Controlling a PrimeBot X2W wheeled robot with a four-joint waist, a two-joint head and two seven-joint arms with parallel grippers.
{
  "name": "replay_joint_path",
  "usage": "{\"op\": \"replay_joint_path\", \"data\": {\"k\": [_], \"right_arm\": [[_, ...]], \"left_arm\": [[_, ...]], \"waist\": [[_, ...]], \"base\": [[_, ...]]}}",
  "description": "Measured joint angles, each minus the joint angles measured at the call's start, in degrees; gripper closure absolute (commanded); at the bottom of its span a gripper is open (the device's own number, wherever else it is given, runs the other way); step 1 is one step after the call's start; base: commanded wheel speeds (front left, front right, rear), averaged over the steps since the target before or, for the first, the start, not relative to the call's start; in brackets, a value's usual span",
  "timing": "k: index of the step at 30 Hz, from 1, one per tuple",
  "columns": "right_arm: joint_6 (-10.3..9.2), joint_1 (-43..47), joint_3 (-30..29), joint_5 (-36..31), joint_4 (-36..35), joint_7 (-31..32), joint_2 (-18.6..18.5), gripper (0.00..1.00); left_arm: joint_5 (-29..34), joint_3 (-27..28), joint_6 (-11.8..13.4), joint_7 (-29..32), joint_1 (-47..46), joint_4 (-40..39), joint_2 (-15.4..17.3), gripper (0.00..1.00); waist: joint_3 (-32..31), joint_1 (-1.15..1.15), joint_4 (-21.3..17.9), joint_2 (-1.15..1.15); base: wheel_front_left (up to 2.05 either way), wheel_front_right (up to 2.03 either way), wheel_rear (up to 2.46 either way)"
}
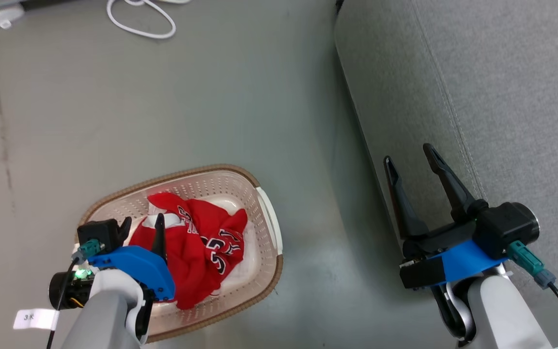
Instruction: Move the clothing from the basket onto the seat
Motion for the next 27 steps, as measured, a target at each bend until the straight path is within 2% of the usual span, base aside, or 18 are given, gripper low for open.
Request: {"op": "replay_joint_path", "data": {"k": [7,10,14,19,20,21,22,27], "right_arm": [[0.00,-2.7,1.0,1.8,0.3,-1.7,0.0,0.00],[0.00,-3.4,1.4,2.8,1.0,-2.3,0.0,0.00],[0.00,-4.1,2.1,3.8,1.7,-2.7,0.0,0.00],[0.00,-4.6,2.7,4.8,2.6,-3.2,0.0,0.00],[0.00,-4.6,2.8,4.9,2.8,-3.2,0.0,0.00],[0.00,-4.6,2.9,5.1,2.9,-3.2,0.0,0.00],[0.00,-4.7,3.0,5.3,3.1,-3.2,0.0,0.00],[0.00,-5.0,3.0,5.7,3.4,-3.3,0.0,0.00]], "left_arm": [[-1.0,0.8,1.5,2.5,-5.7,6.9,1.1,0.00],[-1.0,1.1,3.3,3.8,-7.3,9.5,1.6,0.00],[-1.8,2.0,5.0,4.2,-9.1,11.7,2.2,0.00],[-2.1,2.0,5.7,6.7,-10.7,14.5,2.7,0.00],[-2.1,1.9,6.0,7.4,-11.1,15.1,2.8,0.51],[-2.0,1.6,6.0,7.8,-11.4,15.5,2.9,0.87],[-2.0,1.5,6.0,7.8,-11.7,15.6,3.0,1.00],[-2.0,1.0,5.8,7.7,-12.6,16.7,3.3,1.00]], "waist": [[8.1,-0.01,-3.1,0.00],[10.8,0.00,-4.2,0.00],[13.5,-0.01,-5.5,0.00],[15.5,-0.01,-6.8,0.00],[15.8,-0.01,-7.0,0.00],[16.0,-0.02,-7.1,0.00],[16.2,-0.01,-7.3,0.00],[16.4,-0.01,-7.4,0.00]], "base": [[0.00,0.00,0.00],[0.00,0.00,0.00],[0.00,0.00,0.00],[0.00,0.00,0.00],[0.00,0.00,0.00],[0.00,0.00,0.00],[0.00,0.00,0.00],[0.00,0.00,0.00]]}}
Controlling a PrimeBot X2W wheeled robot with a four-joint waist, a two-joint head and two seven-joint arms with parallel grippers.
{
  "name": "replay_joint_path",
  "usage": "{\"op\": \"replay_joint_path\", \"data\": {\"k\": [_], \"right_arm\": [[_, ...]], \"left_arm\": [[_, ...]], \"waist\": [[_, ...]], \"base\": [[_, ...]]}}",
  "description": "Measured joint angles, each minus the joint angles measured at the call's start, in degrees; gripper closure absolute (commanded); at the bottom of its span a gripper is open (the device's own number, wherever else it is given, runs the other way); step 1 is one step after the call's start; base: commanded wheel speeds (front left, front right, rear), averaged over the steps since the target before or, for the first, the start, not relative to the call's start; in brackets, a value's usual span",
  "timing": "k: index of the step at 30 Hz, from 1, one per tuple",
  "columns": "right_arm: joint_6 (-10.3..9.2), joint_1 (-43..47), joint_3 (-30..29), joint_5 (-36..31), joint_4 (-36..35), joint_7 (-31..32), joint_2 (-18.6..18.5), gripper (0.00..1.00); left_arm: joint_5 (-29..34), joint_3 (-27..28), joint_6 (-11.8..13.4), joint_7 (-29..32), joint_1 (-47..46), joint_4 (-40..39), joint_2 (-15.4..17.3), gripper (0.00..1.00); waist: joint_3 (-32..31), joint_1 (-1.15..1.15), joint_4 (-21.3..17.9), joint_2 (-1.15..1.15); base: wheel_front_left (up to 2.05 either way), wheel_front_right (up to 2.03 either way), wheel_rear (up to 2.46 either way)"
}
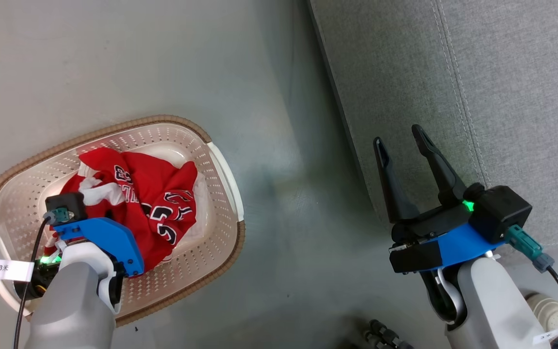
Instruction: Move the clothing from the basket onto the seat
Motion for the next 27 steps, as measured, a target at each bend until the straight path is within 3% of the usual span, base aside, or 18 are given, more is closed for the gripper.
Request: {"op": "replay_joint_path", "data": {"k": [11,27], "right_arm": [[0.00,0.3,-1.1,-2.2,2.4,-0.1,0.0,0.00],[0.00,8.4,-5.6,-9.0,5.6,3.1,0.0,0.00]], "left_arm": [[-0.6,-1.6,-3.0,-4.0,0.1,1.7,-2.5,1.00],[-3.2,-6.8,-7.0,-7.9,3.9,2.1,-6.4,1.00]], "waist": [[-6.1,-0.01,2.3,0.00],[-25.1,-0.03,9.7,0.01]], "base": [[0.00,0.00,0.00],[0.00,0.00,0.00]]}}
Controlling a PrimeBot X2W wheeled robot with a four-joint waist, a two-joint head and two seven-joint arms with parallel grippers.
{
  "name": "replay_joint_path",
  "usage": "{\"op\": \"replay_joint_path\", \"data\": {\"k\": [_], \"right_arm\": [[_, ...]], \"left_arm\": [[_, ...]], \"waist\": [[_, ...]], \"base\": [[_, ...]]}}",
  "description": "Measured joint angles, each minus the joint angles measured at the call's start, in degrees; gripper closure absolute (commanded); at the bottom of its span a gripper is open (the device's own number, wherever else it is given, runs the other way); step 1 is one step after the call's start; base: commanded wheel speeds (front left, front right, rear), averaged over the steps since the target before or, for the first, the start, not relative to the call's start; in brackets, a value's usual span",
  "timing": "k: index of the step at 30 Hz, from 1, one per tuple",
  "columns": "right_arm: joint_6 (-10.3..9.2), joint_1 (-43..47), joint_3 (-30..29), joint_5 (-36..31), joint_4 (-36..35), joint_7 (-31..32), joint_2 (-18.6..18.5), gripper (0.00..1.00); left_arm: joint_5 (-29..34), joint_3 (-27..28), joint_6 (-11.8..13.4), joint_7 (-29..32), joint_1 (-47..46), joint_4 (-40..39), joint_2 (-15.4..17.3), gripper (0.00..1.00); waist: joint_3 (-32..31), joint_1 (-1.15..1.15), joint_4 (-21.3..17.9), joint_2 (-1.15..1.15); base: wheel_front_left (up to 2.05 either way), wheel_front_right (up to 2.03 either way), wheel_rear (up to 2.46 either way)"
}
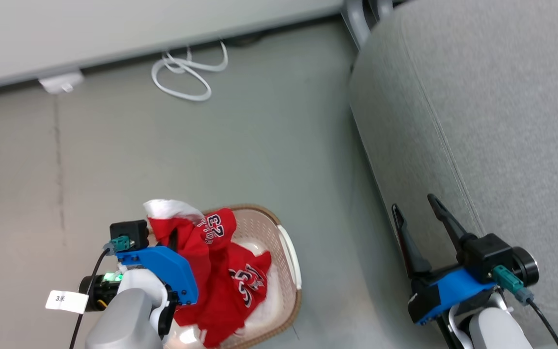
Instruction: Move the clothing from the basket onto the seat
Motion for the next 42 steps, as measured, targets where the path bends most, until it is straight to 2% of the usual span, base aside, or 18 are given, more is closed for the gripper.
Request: {"op": "replay_joint_path", "data": {"k": [10,20,31,42], "right_arm": [[0.00,5.6,-0.7,-1.0,-2.2,4.1,0.0,0.00],[0.00,8.8,-0.9,-1.0,-4.5,6.7,0.0,0.00],[0.00,9.1,0.9,0.0,-5.1,7.4,0.0,0.00],[0.00,7.9,2.8,0.5,-5.2,7.7,0.0,0.00]], "left_arm": [[-5.4,-9.1,-0.4,0.0,1.1,-9.6,-0.1,1.00],[-7.9,-17.7,-0.5,2.8,-2.7,-22.1,-0.2,1.00],[-9.6,-24.2,0.1,6.8,-10.7,-32.1,-0.2,1.00],[-13.9,-31.5,1.9,7.5,-12.7,-35.9,-0.2,1.00]], "waist": [[-11.2,-0.01,4.4,0.00],[-16.9,0.00,7.3,0.00],[-18.2,0.01,5.0,0.00],[-18.1,0.02,3.8,0.00]], "base": [[0.00,0.00,0.00],[0.00,0.00,0.00],[0.00,0.00,0.00],[0.00,0.00,0.00]]}}
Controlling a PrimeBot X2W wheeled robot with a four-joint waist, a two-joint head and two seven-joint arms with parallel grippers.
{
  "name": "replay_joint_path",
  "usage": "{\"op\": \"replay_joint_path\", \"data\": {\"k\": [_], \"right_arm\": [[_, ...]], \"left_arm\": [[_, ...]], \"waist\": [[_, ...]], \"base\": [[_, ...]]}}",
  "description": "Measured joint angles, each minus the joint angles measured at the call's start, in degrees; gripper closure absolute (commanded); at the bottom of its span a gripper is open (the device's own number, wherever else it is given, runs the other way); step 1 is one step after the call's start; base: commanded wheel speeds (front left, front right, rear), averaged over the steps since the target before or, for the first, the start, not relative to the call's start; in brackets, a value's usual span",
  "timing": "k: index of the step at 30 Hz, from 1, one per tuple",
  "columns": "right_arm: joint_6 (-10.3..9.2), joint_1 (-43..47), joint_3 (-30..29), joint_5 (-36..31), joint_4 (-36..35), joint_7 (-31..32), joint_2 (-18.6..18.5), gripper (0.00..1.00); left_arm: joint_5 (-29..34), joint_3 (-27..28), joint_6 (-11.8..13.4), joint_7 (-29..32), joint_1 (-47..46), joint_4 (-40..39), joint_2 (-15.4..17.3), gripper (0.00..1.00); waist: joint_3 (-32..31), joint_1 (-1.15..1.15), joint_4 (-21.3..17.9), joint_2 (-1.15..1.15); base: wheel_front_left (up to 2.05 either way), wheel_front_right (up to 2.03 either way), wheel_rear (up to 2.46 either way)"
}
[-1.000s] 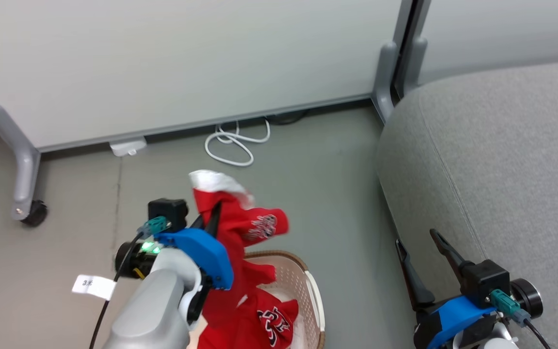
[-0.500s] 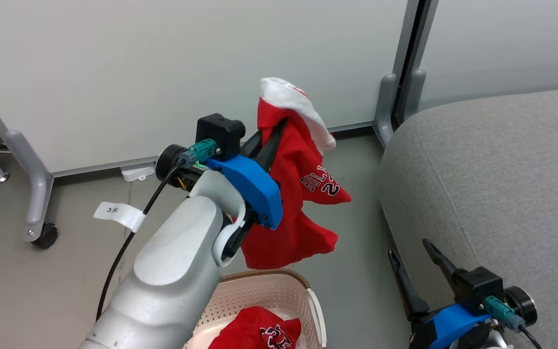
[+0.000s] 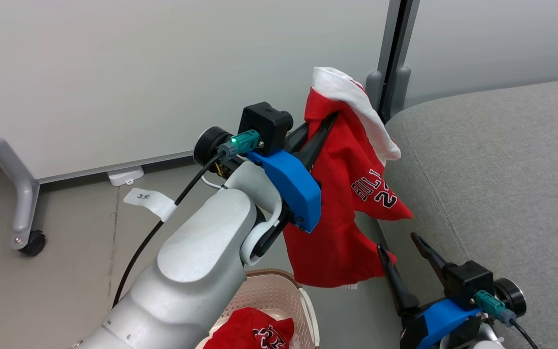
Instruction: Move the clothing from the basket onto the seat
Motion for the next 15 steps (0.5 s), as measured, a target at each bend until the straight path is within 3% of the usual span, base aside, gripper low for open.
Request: {"op": "replay_joint_path", "data": {"k": [15], "right_arm": [[0.00,-7.4,8.0,3.7,2.4,3.0,0.0,0.00]], "left_arm": [[-4.1,-5.4,1.2,-0.7,-1.4,0.7,0.0,1.00]], "waist": [[0.7,0.00,-0.8,0.00]], "base": [[0.00,0.00,0.00]]}}
